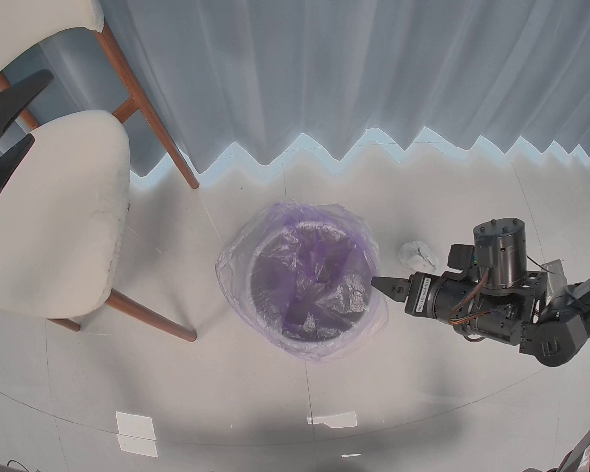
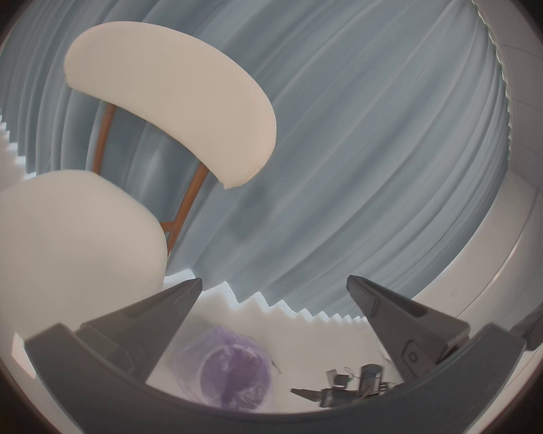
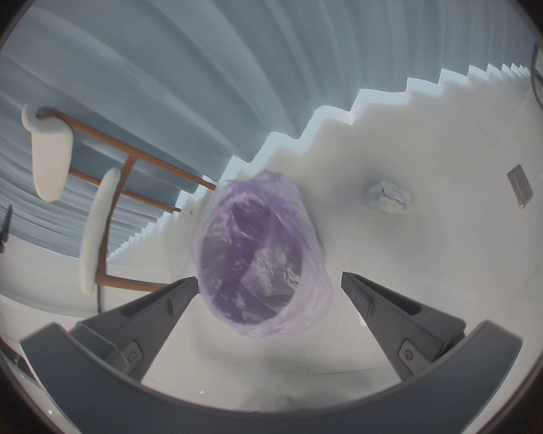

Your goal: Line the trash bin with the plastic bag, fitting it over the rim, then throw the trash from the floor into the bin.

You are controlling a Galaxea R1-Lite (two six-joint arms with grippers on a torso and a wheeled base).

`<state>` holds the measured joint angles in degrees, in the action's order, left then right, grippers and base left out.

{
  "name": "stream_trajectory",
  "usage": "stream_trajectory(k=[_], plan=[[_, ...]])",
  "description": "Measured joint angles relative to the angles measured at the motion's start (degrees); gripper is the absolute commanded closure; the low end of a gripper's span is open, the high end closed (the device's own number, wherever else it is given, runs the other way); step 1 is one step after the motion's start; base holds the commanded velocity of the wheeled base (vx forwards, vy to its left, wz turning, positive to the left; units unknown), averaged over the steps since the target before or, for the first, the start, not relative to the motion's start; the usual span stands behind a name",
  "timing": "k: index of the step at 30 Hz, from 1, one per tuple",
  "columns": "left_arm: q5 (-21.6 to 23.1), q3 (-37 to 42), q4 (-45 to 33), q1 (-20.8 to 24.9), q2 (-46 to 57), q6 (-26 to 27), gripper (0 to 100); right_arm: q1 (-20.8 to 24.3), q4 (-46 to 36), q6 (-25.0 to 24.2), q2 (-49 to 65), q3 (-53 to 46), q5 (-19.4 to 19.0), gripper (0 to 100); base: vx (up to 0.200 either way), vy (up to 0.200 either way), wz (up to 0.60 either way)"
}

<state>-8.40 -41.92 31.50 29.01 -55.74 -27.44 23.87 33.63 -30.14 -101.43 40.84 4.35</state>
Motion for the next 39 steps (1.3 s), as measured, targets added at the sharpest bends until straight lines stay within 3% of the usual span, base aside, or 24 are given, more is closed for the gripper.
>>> stream_trajectory(k=[3,6,12,18,23,32,39], plan=[[1.0,-0.8,-0.3,0.1,0.3,-3.5,0,0.0,0.3,1.7,-3.1,1.9,1.2,0,0.0,0.0,0.0],[5.3,-1.9,-0.4,0.2,0.2,-9.4,0,0.1,1.7,2.6,-6.1,3.3,2.2,0,0.0,0.0,0.0],[23.6,-2.6,-0.5,-2.4,0.1,-24.6,0,0.0,6.7,3.6,-11.1,4.7,3.0,0,0.0,0.0,0.0],[34.1,-1.2,-0.6,-9.8,0.8,-29.6,0,-1.3,14.4,5.9,-16.1,7.4,3.4,0,0.0,0.0,0.0],[36.3,0.0,-0.6,-13.1,1.3,-30.7,0,-3.1,18.4,7.5,-20.0,12.4,3.5,0,0.0,0.0,0.0],[40.1,2.5,-0.1,-13.4,1.3,-27.6,0,-6.4,22.5,11.8,-25.6,20.5,3.6,0,0.0,0.0,0.0],[40.4,3.3,0.0,-13.4,1.3,-26.9,0,-6.7,22.8,12.8,-28.4,23.2,3.5,0,0.0,0.0,0.0]])
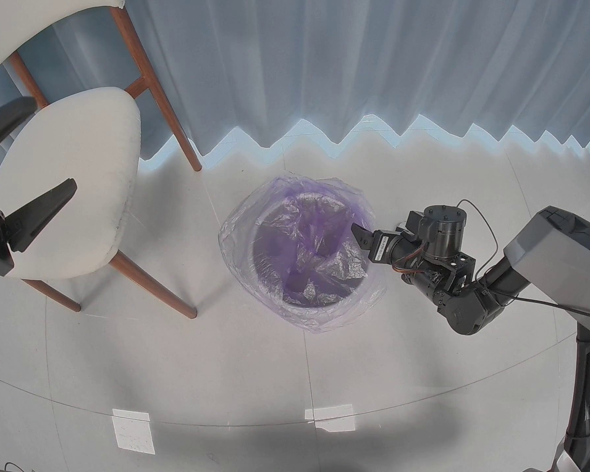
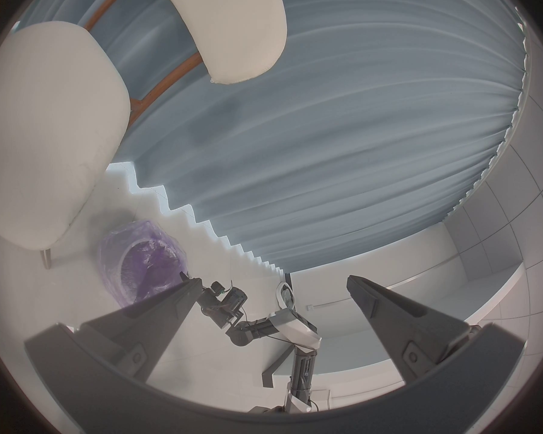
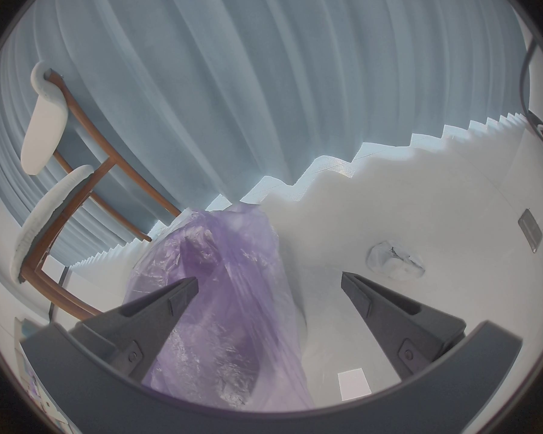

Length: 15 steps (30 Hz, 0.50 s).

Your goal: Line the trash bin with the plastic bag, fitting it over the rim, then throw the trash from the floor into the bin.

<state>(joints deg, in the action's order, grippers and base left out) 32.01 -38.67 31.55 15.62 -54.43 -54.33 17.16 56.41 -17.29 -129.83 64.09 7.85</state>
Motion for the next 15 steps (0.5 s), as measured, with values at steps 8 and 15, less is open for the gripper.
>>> stream_trajectory(k=[8,15], plan=[[0.1,0.2,0.0,0.3,0.1,0.0,0,0.0,0.1,0.3,-2.5,2.5,0.0,100,0.0,0.0,0.0],[0.1,0.3,0.0,0.6,0.1,0.0,0,-0.4,0.1,0.2,-2.9,3.1,0.0,100,0.0,0.0,0.0]])
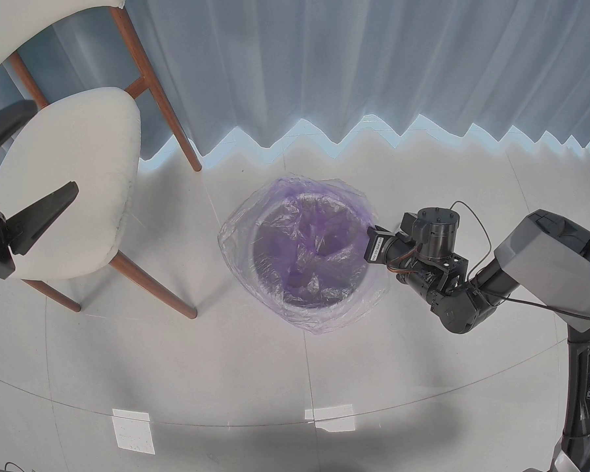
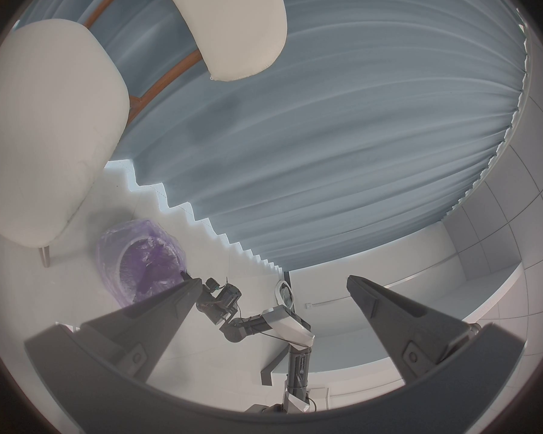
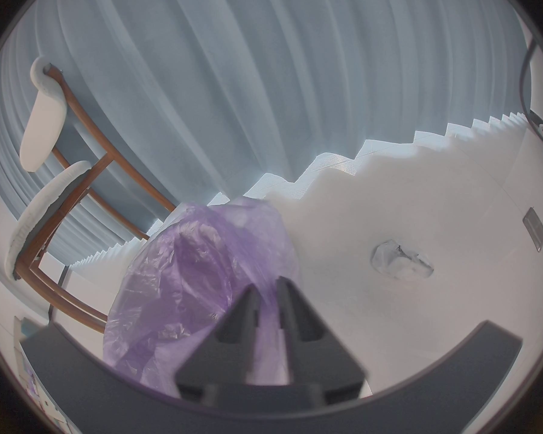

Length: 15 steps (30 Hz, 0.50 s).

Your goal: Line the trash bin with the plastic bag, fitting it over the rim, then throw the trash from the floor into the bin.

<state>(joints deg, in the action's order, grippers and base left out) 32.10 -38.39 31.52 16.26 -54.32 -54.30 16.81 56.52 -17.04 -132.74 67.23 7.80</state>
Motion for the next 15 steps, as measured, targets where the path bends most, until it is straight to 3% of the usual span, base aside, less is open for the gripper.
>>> stream_trajectory(k=[15], plan=[[0.0,0.2,0.0,0.9,0.2,0.0,0,-4.8,1.6,-2.8,-0.4,1.8,-0.3,100,0.0,0.0,0.0]])
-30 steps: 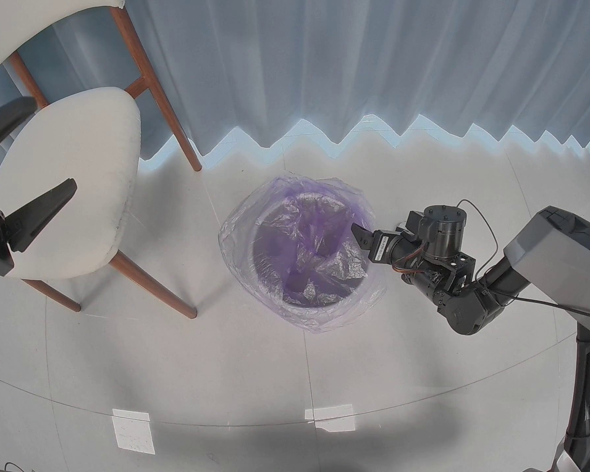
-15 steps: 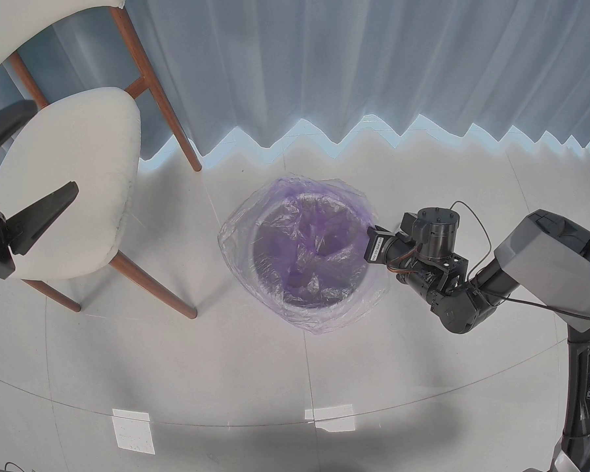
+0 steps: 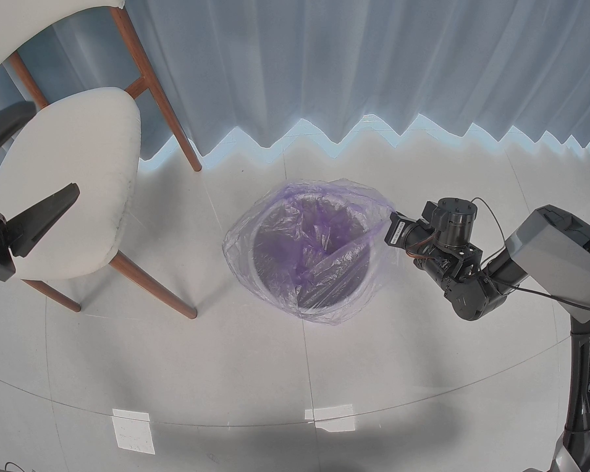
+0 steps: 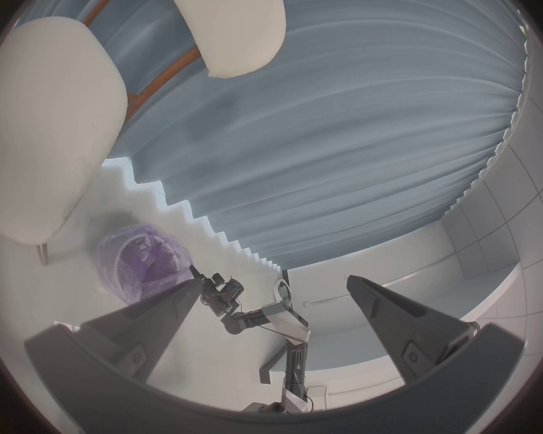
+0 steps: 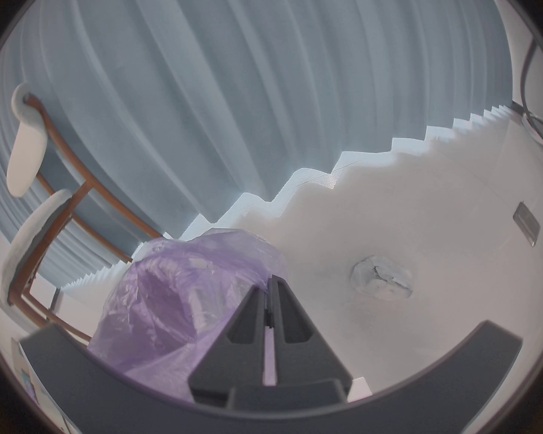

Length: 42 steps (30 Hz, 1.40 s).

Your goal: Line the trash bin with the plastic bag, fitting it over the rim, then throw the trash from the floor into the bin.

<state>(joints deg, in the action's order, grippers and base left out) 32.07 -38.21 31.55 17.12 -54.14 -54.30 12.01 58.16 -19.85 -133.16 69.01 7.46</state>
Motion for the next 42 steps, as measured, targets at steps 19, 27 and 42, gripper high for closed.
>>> stream_trajectory(k=[19,27,42], plan=[[1.3,0.5,0.0,1.6,0.5,0.1,0,-0.6,-0.5,-9.0,-12.6,9.8,0.1,100,0.0,0.0,0.0],[1.3,0.7,0.0,1.9,0.7,0.0,0,-0.6,-0.3,-11.5,-14.1,10.0,0.1,0,0.0,0.0,0.0],[0.5,0.6,0.0,2.2,-1.1,-0.1,0,-0.5,3.9,-16.9,-5.1,-5.9,0.0,0,0.0,0.0,0.0]])
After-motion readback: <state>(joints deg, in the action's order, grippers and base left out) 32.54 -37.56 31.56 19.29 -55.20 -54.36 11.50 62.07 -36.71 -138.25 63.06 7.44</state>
